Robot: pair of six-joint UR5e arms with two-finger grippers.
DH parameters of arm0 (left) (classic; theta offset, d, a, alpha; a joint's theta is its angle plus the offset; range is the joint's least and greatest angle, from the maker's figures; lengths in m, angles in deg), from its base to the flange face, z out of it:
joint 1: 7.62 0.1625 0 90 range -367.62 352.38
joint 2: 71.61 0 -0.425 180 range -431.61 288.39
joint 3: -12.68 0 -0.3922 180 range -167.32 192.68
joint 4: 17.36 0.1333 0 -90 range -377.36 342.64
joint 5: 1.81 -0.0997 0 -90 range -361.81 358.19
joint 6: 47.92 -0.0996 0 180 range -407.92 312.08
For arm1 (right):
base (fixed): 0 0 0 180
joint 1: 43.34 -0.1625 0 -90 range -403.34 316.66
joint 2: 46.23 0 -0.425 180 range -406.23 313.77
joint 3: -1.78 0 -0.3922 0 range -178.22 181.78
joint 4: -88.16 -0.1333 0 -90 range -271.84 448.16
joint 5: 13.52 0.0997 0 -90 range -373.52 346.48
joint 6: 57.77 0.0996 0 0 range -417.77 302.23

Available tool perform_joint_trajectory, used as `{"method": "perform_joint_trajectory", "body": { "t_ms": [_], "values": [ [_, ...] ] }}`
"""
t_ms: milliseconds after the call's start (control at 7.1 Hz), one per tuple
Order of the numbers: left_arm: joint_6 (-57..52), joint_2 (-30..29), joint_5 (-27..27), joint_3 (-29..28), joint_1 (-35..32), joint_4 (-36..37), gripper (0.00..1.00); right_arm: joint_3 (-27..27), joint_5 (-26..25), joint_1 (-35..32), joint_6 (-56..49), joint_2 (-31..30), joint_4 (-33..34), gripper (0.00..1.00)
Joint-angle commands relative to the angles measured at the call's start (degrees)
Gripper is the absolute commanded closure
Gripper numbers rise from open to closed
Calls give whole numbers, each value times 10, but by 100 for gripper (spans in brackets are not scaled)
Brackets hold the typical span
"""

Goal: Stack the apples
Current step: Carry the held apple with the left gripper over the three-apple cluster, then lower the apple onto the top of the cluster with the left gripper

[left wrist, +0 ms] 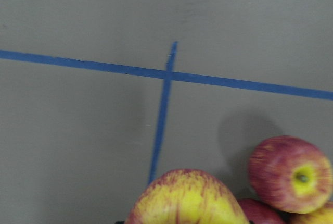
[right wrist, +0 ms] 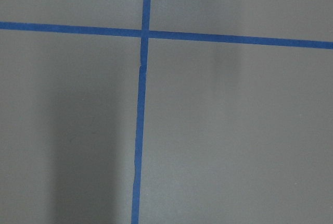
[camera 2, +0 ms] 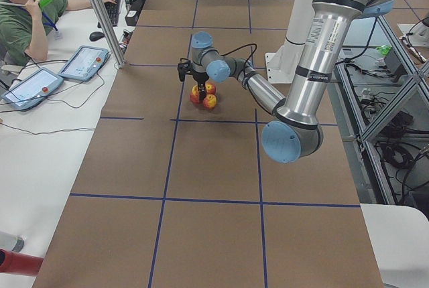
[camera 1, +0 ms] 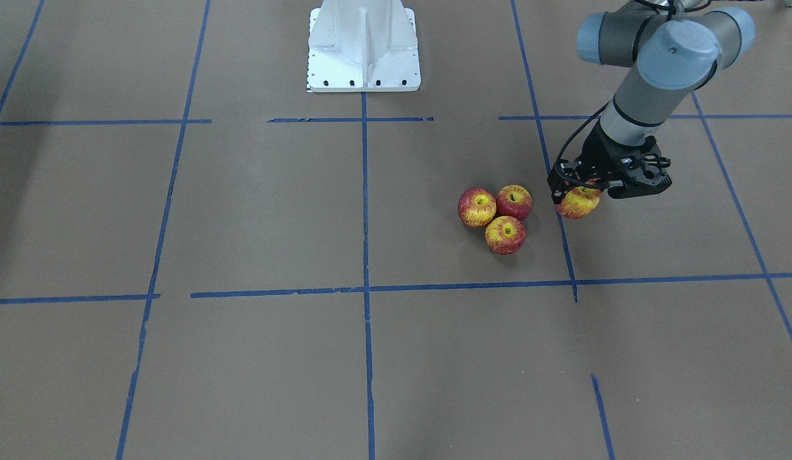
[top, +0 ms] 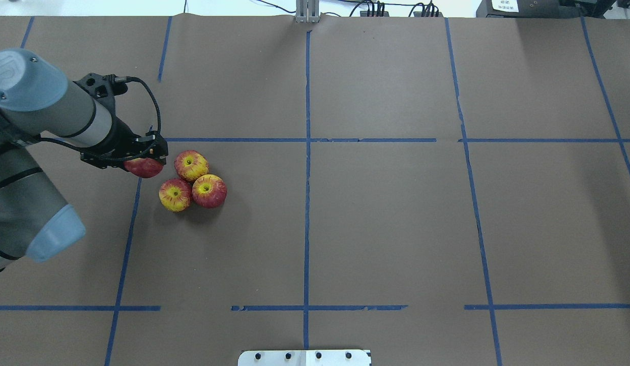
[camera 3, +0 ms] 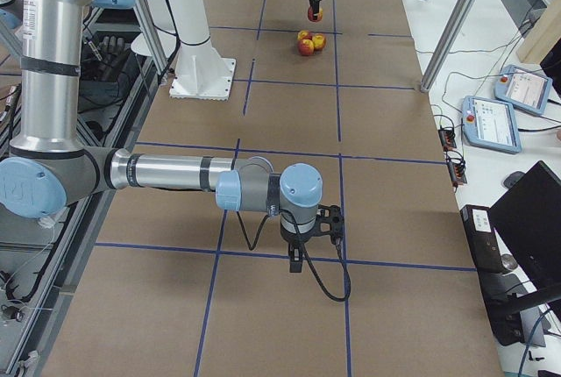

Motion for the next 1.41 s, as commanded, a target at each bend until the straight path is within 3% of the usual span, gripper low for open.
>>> {"method": "perform_joint_trajectory", "body": {
  "t_ms": [0, 986, 1127, 1268],
  "values": [
    [71, -40, -3, -19, 33, 1, 83, 0, 0, 0, 0, 0, 0, 0],
    [97, -42, -1, -44, 37, -3, 82, 0, 0, 0, 0, 0, 0, 0],
    [97, -42, -2, -44, 37, -3, 66, 0, 0, 0, 0, 0, 0, 0],
    [97, -40, -2, -44, 37, -3, 43, 0, 0, 0, 0, 0, 0, 0]
  ]
}}
